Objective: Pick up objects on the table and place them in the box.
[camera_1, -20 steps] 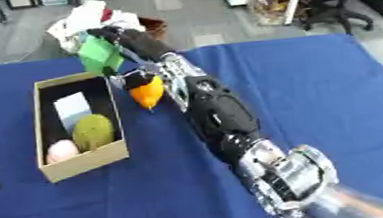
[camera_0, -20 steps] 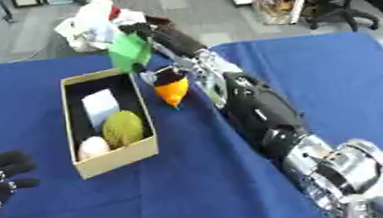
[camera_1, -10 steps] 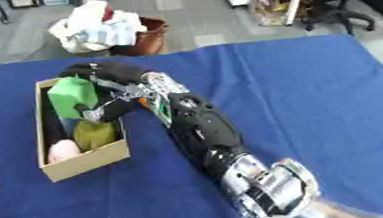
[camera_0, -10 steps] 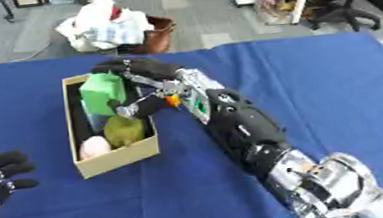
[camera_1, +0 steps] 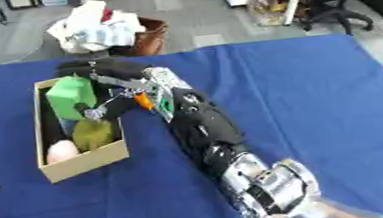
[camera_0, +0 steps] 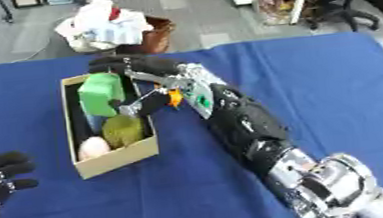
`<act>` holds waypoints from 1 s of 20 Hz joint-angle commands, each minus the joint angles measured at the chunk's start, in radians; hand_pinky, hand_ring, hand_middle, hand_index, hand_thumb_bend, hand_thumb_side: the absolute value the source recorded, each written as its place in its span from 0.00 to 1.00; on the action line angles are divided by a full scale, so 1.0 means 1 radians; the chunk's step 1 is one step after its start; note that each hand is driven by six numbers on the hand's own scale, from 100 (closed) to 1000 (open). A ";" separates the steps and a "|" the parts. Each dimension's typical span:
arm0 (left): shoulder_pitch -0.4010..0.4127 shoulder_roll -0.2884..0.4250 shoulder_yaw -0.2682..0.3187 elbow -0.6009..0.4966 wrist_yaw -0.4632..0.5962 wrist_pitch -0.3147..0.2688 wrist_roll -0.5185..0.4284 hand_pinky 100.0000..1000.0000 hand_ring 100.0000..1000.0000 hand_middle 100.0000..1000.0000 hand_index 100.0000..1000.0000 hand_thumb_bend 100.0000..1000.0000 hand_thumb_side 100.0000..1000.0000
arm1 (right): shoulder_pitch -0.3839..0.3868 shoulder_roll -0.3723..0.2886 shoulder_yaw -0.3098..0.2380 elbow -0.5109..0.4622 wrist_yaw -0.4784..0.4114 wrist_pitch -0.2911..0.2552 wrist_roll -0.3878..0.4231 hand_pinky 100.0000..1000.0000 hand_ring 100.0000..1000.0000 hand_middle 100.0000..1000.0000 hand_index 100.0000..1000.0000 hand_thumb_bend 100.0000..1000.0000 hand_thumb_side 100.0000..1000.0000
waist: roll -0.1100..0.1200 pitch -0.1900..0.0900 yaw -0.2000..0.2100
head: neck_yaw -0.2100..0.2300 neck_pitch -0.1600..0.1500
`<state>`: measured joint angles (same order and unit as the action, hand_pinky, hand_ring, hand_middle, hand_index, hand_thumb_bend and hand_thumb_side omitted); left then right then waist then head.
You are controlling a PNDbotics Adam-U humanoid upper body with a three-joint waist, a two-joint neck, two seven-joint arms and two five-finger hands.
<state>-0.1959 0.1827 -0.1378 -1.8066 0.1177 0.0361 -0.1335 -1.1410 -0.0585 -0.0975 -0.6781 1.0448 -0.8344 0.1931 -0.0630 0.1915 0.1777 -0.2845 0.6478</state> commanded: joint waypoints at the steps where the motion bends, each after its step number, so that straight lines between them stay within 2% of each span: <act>1: -0.011 0.003 0.001 -0.022 0.001 -0.003 -0.003 0.59 0.69 0.63 0.72 0.00 0.89 | -0.037 -0.047 -0.017 -0.044 -0.048 0.013 -0.003 0.91 0.93 1.00 1.00 0.00 0.41 | 0.017 -0.005 -0.003 | -0.001 -0.017; 4: -0.009 0.004 0.002 -0.022 0.001 -0.004 -0.002 0.59 0.69 0.63 0.72 0.00 0.89 | -0.047 -0.086 -0.040 -0.034 -0.079 0.051 0.006 0.90 0.93 1.00 1.00 0.00 0.40 | 0.015 -0.006 -0.005 | 0.001 -0.017; 5: -0.009 0.005 0.003 -0.022 0.000 -0.003 -0.002 0.59 0.69 0.63 0.72 0.00 0.89 | -0.048 -0.097 -0.048 -0.027 -0.082 0.064 0.013 0.90 0.93 1.00 1.00 0.00 0.31 | 0.015 -0.006 -0.006 | 0.003 -0.017; 6: -0.008 0.006 0.003 -0.021 0.000 -0.003 -0.001 0.59 0.69 0.63 0.72 0.00 0.89 | -0.045 -0.111 -0.059 -0.012 -0.079 0.078 0.022 0.90 0.93 1.00 1.00 0.00 0.27 | 0.014 -0.006 -0.008 | 0.005 -0.017; 11: -0.008 0.008 0.005 -0.021 -0.002 -0.004 0.001 0.59 0.69 0.63 0.72 0.00 0.89 | -0.020 -0.160 -0.110 0.084 -0.026 0.160 0.042 0.89 0.94 1.00 1.00 0.00 0.29 | 0.016 -0.004 -0.013 | 0.011 -0.020; 16: -0.009 0.009 0.004 -0.021 -0.004 -0.006 -0.001 0.59 0.69 0.63 0.72 0.00 0.89 | 0.001 -0.165 -0.100 0.159 0.060 0.245 0.011 0.90 0.95 1.00 1.00 0.00 0.34 | 0.020 -0.001 -0.014 | 0.010 -0.020; 18: -0.009 0.009 0.004 -0.021 -0.004 -0.006 -0.002 0.59 0.69 0.63 0.72 0.00 0.89 | 0.004 -0.157 -0.092 0.170 0.097 0.260 0.000 0.90 0.95 1.00 1.00 0.00 0.32 | 0.022 0.000 -0.013 | 0.008 -0.020; 20: -0.010 0.009 0.003 -0.022 -0.004 -0.007 -0.003 0.59 0.69 0.63 0.72 0.00 0.89 | 0.006 -0.150 -0.087 0.171 0.134 0.264 -0.008 0.89 0.94 1.00 1.00 0.00 0.24 | 0.023 0.001 -0.011 | 0.005 -0.019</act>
<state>-0.1952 0.1829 -0.1373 -1.8066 0.1170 0.0331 -0.1334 -1.1162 -0.1964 -0.1894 -0.5003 1.1552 -0.5784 0.1925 -0.0606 0.1915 0.1667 -0.2756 0.6399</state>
